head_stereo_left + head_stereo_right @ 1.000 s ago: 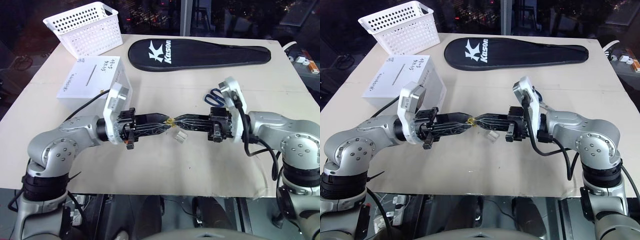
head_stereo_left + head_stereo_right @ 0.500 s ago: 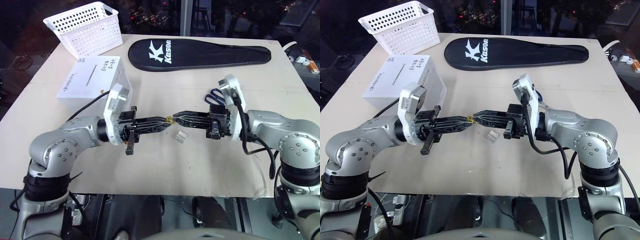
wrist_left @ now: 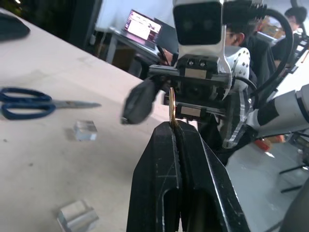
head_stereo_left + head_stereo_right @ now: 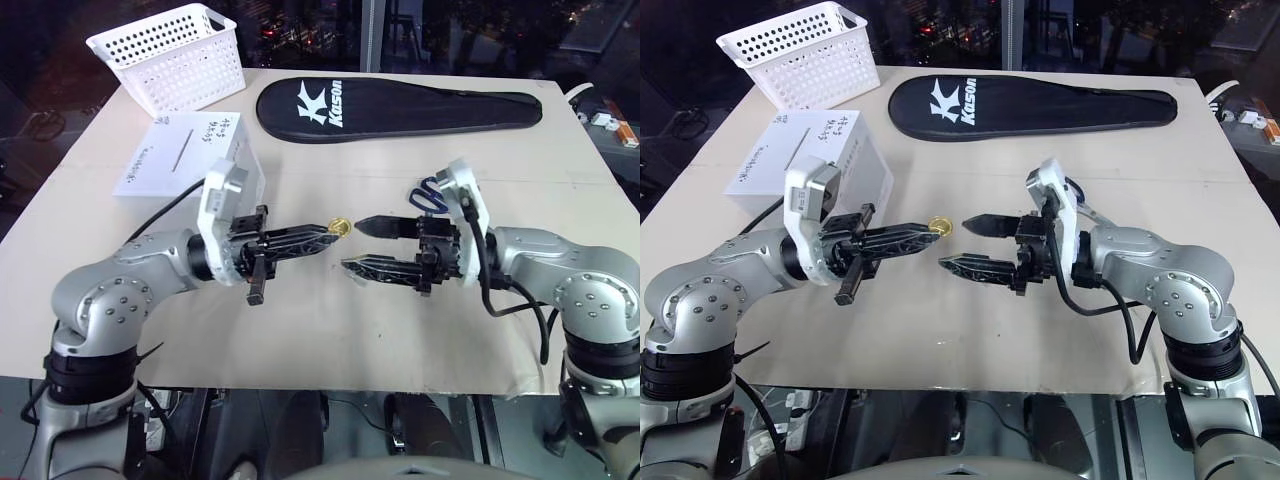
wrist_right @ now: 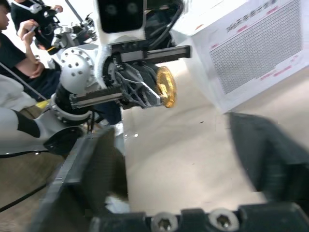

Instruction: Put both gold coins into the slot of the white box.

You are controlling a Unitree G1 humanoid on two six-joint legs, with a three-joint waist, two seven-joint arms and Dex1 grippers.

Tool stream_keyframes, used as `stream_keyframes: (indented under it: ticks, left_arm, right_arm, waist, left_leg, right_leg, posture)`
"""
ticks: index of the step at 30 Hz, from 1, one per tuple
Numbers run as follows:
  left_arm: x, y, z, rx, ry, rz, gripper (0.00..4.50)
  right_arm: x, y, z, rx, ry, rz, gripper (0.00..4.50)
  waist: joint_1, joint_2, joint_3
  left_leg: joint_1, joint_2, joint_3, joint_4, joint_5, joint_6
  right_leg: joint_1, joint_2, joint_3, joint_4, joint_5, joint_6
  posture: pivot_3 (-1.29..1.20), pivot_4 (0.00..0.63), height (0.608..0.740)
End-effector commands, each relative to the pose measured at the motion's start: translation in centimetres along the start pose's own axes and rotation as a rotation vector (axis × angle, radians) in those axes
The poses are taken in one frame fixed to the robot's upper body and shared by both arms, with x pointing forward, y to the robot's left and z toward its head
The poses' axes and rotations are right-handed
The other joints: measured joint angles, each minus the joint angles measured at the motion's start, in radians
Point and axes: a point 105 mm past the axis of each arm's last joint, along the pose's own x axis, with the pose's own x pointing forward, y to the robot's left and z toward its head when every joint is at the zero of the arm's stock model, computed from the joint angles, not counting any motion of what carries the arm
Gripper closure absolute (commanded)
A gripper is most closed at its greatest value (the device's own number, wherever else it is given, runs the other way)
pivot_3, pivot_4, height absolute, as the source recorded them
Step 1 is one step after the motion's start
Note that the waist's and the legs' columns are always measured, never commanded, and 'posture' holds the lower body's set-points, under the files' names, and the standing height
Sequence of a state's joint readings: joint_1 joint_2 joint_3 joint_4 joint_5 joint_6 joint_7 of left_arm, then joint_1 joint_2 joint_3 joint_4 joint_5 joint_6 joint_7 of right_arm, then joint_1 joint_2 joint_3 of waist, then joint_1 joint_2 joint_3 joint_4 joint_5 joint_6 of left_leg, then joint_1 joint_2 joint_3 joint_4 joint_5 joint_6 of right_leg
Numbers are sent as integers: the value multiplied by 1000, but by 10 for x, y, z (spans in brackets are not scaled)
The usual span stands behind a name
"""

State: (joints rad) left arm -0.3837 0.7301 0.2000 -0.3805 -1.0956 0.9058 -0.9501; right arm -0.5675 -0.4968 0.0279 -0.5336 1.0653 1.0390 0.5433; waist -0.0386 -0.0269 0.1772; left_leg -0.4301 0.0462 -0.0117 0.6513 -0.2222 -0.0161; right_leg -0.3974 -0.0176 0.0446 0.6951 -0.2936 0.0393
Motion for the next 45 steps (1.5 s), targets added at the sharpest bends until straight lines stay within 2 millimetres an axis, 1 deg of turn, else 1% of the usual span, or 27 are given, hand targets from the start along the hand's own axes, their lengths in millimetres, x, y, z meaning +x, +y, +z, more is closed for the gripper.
stream_keyframes:
  ticks: [1, 2, 4, 6, 8, 10, 12, 15, 17, 21, 24, 27, 32, 35, 40, 45]
  left_arm:
    - [-7, -5, 12, 55, -25, 40, 4500]
    - [-9, -5, 13, 59, -30, 56, 4500]
    - [-20, 0, 18, 60, -66, 137, 4500]
    - [-31, 4, 29, 91, -94, 234, 4500]
    - [-40, 13, 42, 146, -94, 374, 4500]
    - [-54, 23, 63, 204, -96, 555, 4500]
    - [-64, 33, 82, 201, -103, 682, 4500]
    - [-80, 51, 96, 118, -16, 871, 4500]
    - [-88, 58, 102, 35, 8, 916, 4500]
    - [-111, 76, 122, -100, -76, 1028, 4500]
    - [-125, 85, 119, -166, -51, 1109, 4500]
    - [-134, 91, 113, -230, -34, 1147, 4500]
    - [-140, 93, 101, -282, 18, 1163, 4500]
    - [-148, 96, 95, -318, 46, 1189, 4500]
    - [-154, 97, 86, -362, 112, 1213, 4500]
    - [-152, 97, 86, -360, 128, 1204, 4500]
  right_arm:
    - [-7, 3, 15, -162, -42, -31, 70]
    - [-9, 2, 16, -203, -40, -47, 70]
    - [-16, 1, 18, -276, -24, -58, 70]
    - [-24, -1, 25, -368, -26, -81, 70]
    - [-32, -5, 32, -444, -9, -107, 70]
    - [-42, -8, 44, -494, -3, -128, 70]
    - [-48, -9, 51, -545, 8, -141, 70]
    - [-53, -12, 62, -598, 8, -159, 70]
    - [-52, -13, 67, -619, 6, -165, 70]
    - [-51, -20, 69, -624, -6, -173, 70]
    - [-49, -21, 65, -627, -6, -175, 70]
    - [-48, -19, 65, -627, -14, -171, 70]
    - [-49, -15, 64, -626, -21, -171, 70]
    - [-51, -14, 63, -621, -16, -181, 70]
    - [-52, -13, 60, -613, -13, -186, 70]
    - [-53, -13, 58, -608, -8, -189, 70]
  waist:
    - [0, 0, 0]
    - [0, 0, 0]
    - [-1, 0, 0]
    - [0, 0, 0]
    - [1, 0, 0]
    - [4, -1, 1]
    - [9, -1, 1]
    - [8, -1, 1]
    - [7, -2, 1]
    - [3, -2, 1]
    - [2, -1, 1]
    - [2, -1, 1]
    - [4, -2, 1]
    - [4, -2, 1]
    - [3, -2, 1]
    - [3, -2, 1]
  left_leg:
    - [0, 0, 0, 0, 0, 0]
    - [0, 0, 0, 0, 0, 0]
    - [0, 0, 0, 0, 0, 0]
    - [0, 0, 0, 0, 0, 0]
    - [0, 0, 0, 0, 0, 0]
    - [0, 0, 0, 0, 0, 0]
    - [0, 0, -2, 1, 0, 0]
    - [0, -1, -2, 1, 0, 0]
    - [0, -1, -2, 1, 0, 0]
    - [0, -1, -2, 1, 0, 0]
    - [-1, -1, -2, 0, 0, 0]
    - [-1, -1, -2, 0, 1, -2]
    - [-2, -1, -1, 0, 1, -2]
    - [-1, -1, -2, 0, 1, -2]
    - [-1, -1, -1, 0, 1, -2]
    - [-1, -1, -1, 0, 1, -1]
  right_leg:
    - [0, 0, 0, 0, 0, 0]
    - [0, 0, 0, 0, 0, 0]
    - [0, 0, 0, 0, 0, 0]
    - [0, 0, 0, 0, 0, 0]
    - [0, 0, 0, -1, 0, 0]
    - [0, 0, 0, 0, 0, 0]
    - [0, 0, -1, 0, 0, 0]
    - [1, 0, -1, 0, 0, 0]
    - [1, 0, -2, 0, 0, 0]
    - [1, 0, -2, 0, 0, 0]
    - [0, -1, -2, 0, 0, 0]
    - [0, -1, -2, 0, 0, 0]
    - [-1, -2, -2, 0, 0, 0]
    - [-1, -2, -2, 0, 0, 0]
    - [-1, -2, -1, 0, 0, 0]
    - [-1, -2, -1, 1, 0, 0]
  posture:
    - [0, 150, 740]
    - [0, 150, 740]
    - [0, 150, 740]
    - [0, 150, 740]
    - [0, 150, 740]
    - [0, 150, 740]
    - [0, 150, 740]
    - [0, 150, 740]
    - [0, 150, 740]
    - [0, 150, 740]
    - [0, 150, 740]
    - [0, 150, 740]
    - [0, 150, 740]
    - [0, 150, 740]
    - [0, 150, 740]
    - [0, 150, 740]
